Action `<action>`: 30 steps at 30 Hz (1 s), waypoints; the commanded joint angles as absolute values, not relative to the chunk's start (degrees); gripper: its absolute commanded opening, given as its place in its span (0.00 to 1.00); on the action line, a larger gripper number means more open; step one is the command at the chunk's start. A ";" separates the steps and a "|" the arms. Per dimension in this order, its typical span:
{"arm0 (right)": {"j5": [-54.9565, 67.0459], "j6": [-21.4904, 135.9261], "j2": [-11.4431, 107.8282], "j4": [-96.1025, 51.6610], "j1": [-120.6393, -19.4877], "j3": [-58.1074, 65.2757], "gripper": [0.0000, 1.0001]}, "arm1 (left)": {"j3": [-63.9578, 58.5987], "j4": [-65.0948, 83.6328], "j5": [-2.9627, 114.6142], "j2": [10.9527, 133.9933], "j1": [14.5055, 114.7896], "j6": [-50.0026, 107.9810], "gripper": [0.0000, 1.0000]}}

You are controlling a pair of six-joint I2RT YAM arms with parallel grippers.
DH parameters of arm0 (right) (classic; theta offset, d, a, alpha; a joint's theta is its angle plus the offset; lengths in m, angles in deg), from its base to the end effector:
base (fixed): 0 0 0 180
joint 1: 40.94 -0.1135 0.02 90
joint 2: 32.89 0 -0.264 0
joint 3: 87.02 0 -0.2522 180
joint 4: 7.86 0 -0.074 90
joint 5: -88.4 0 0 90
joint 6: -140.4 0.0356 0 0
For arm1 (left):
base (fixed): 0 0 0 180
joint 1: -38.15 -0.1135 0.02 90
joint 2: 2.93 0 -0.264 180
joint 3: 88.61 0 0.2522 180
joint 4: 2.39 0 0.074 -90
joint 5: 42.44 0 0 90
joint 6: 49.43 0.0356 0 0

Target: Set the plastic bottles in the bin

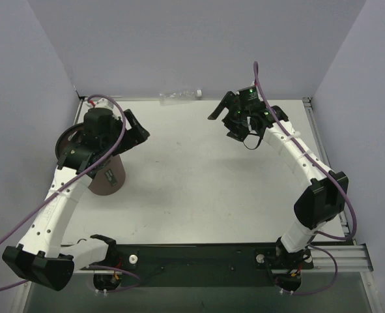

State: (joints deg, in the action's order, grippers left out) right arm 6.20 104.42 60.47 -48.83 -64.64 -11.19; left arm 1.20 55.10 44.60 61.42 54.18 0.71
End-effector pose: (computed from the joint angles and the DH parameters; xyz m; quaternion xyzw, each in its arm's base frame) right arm 0.3439 0.1562 0.3694 0.1934 0.8435 0.3581 0.3505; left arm 0.2180 -0.0607 0.4018 -0.1928 0.8530 -0.2071 0.4385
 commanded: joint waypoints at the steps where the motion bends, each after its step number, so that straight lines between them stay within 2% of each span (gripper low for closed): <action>1: 5.17 108.14 64.66 -45.01 -65.02 -16.83 0.98 | 3.29 47.94 50.19 64.64 57.92 4.34 0.91; 9: 5.26 110.78 70.28 -37.02 -65.20 -18.95 0.98 | 11.28 51.02 48.88 73.88 59.86 10.59 0.90; 15: 6.14 112.02 80.31 -37.44 -65.28 -29.66 0.97 | 10.84 47.41 46.44 77.47 59.86 11.66 0.91; 21: 6.22 110.26 76.99 -37.36 -62.56 -26.87 0.98 | 13.30 41.17 42.21 88.20 59.86 -2.02 0.91; 30: 7.19 107.80 69.52 -38.24 -56.85 -20.37 0.97 | 31.39 41.52 38.78 110.67 62.84 -14.35 0.90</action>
